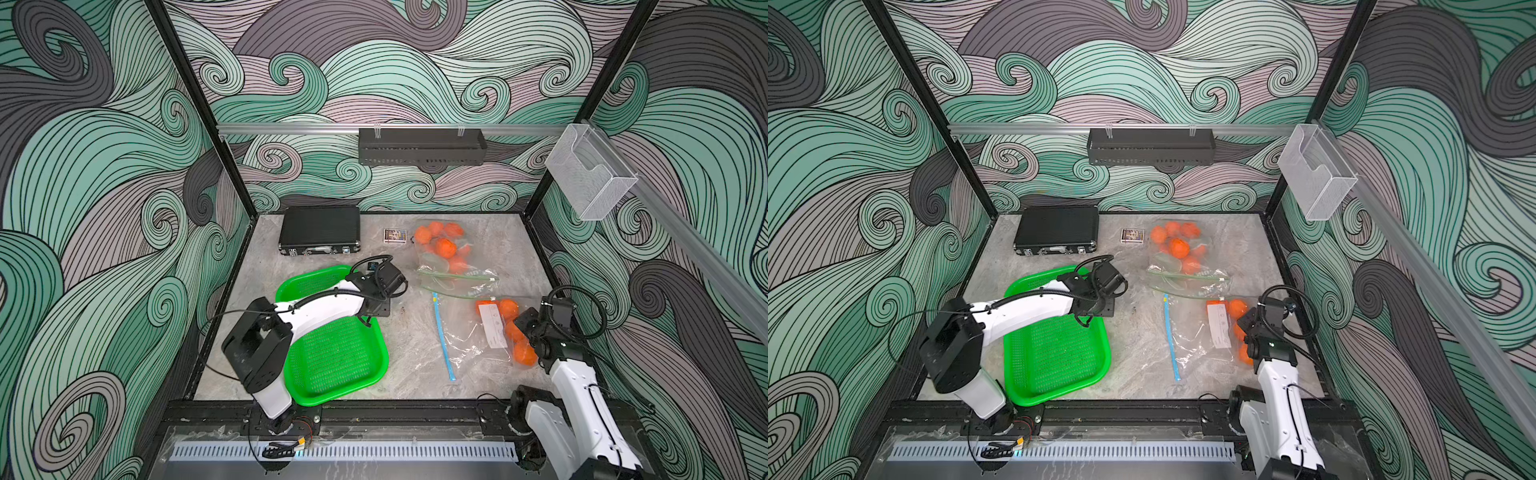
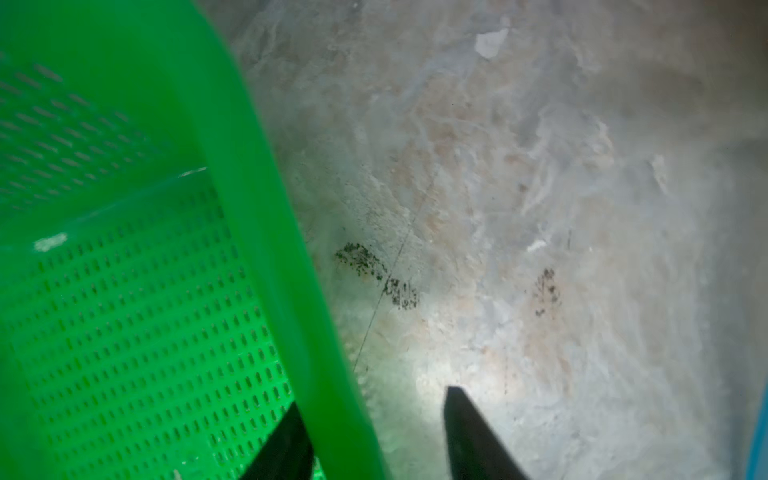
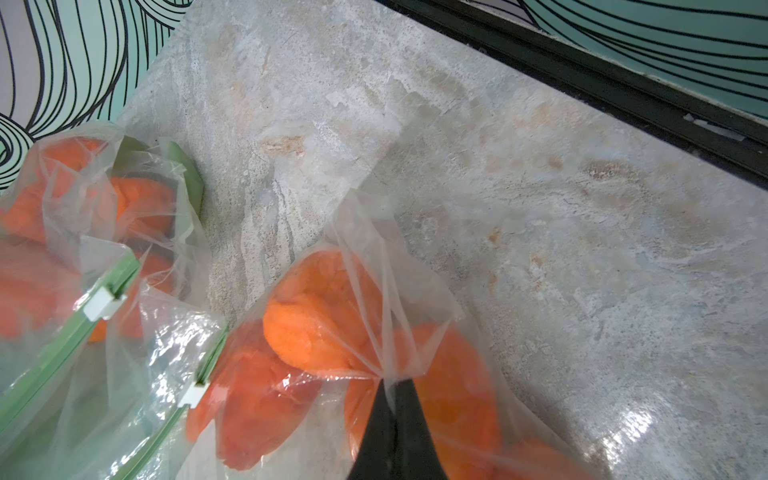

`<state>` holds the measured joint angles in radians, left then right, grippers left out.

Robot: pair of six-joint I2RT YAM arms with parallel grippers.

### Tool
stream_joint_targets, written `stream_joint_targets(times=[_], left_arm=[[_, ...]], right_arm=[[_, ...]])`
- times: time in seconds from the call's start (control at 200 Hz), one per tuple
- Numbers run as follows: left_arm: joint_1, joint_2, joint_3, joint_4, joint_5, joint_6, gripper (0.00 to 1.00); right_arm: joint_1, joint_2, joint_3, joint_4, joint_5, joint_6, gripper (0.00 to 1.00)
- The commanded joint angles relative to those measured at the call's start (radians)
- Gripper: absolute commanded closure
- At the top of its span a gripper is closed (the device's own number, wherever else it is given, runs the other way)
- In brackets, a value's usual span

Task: Open the zip-top bag and take out the orange
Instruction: Adjust the basket at the center of the board, then adjust the zipper food storage bag at the center of the board.

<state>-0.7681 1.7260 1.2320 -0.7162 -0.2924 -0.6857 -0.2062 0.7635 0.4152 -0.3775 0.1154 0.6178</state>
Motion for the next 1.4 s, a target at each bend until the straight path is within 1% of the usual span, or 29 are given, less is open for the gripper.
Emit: stream_joint_targets(times=[0.0,0.045,0.115,0.165,0.215,0.27,0.3,0.36,0.4,0.43,0.45,0.485,0.53,0.555,0.66,0.74,0.841,0.911,0.956,0.996,1.051,1.076,1.151,1.216,1.291,1.396], left_arm=[[0.030,0.010,0.069,-0.056,-0.011,0.076,0.74],[0.035,0.012,0.078,-0.054,-0.006,0.103,0.81],[0.036,0.022,0.095,-0.057,0.001,0.153,0.83],[0.039,0.036,0.114,-0.075,0.005,0.184,0.88],[0.042,0.051,0.123,-0.089,0.002,0.216,0.88],[0.055,0.067,0.131,-0.108,0.003,0.213,0.87],[0.061,0.072,0.133,-0.109,0.016,0.211,0.84],[0.069,0.078,0.132,-0.106,0.037,0.206,0.76],[0.073,0.079,0.133,-0.103,0.040,0.199,0.66],[0.076,0.078,0.135,-0.101,0.047,0.196,0.56],[0.079,0.077,0.138,-0.101,0.054,0.196,0.50],[0.083,0.071,0.146,-0.105,0.070,0.199,0.44],[0.085,0.059,0.156,-0.121,0.094,0.206,0.38],[0.085,0.046,0.165,-0.135,0.113,0.209,0.36],[0.080,-0.056,0.165,-0.169,0.200,0.201,0.35],[0.068,-0.172,0.117,-0.114,0.339,0.213,0.38],[0.021,-0.279,0.017,0.064,0.552,0.159,0.48],[-0.053,-0.286,-0.024,0.187,0.607,0.107,0.58],[-0.103,-0.255,-0.016,0.231,0.625,0.087,0.64],[-0.133,-0.208,-0.004,0.263,0.659,0.063,0.65],[-0.142,-0.126,0.034,0.269,0.725,0.035,0.74],[-0.142,-0.080,0.052,0.264,0.735,0.026,0.78],[-0.144,0.005,0.059,0.309,0.750,0.009,0.85],[-0.145,0.057,0.043,0.373,0.754,-0.010,0.88],[-0.144,0.122,0.069,0.346,0.721,0.000,0.92],[-0.142,0.190,0.065,0.380,0.718,-0.009,0.95]], right_arm=[[-0.002,-0.009,-0.015,-0.001,-0.003,-0.008,1.00],[-0.003,-0.010,-0.018,0.002,-0.004,-0.007,1.00],[-0.003,-0.006,-0.019,0.005,-0.004,-0.006,1.00],[-0.003,-0.005,-0.017,0.005,-0.006,-0.006,1.00],[-0.002,-0.003,-0.016,0.005,-0.008,-0.006,1.00],[-0.002,-0.003,-0.016,0.006,-0.008,-0.007,1.00],[-0.002,-0.003,-0.018,0.008,-0.007,-0.007,1.00],[-0.002,-0.001,-0.018,0.009,-0.011,-0.006,1.00],[-0.003,0.000,-0.019,0.011,-0.014,-0.005,1.00],[-0.003,0.002,-0.020,0.012,-0.016,-0.007,1.00],[-0.002,0.003,-0.019,0.012,-0.018,-0.007,1.00],[-0.002,0.006,-0.019,0.012,-0.023,-0.007,1.00],[-0.002,0.009,-0.019,0.012,-0.029,-0.008,1.00],[-0.002,0.011,-0.019,0.012,-0.034,-0.009,1.00],[-0.003,0.014,-0.018,0.012,-0.044,-0.016,1.00],[-0.001,0.017,-0.020,0.012,-0.053,-0.016,1.00],[-0.001,0.026,-0.020,0.012,-0.064,-0.016,1.00],[-0.001,0.029,-0.019,0.012,-0.067,-0.015,1.00],[-0.001,0.027,-0.023,0.039,-0.068,-0.015,1.00],[-0.001,0.024,-0.024,0.038,-0.066,-0.016,1.00],[-0.001,0.018,-0.025,0.033,-0.066,-0.020,1.00],[-0.001,0.015,-0.026,0.031,-0.063,-0.022,1.00],[-0.001,0.004,-0.027,0.024,-0.060,-0.027,1.00],[-0.001,-0.003,-0.030,0.023,-0.058,-0.030,1.00],[-0.001,-0.004,-0.032,0.024,-0.057,-0.032,1.00],[-0.001,0.006,-0.032,0.029,-0.061,-0.030,1.00]])
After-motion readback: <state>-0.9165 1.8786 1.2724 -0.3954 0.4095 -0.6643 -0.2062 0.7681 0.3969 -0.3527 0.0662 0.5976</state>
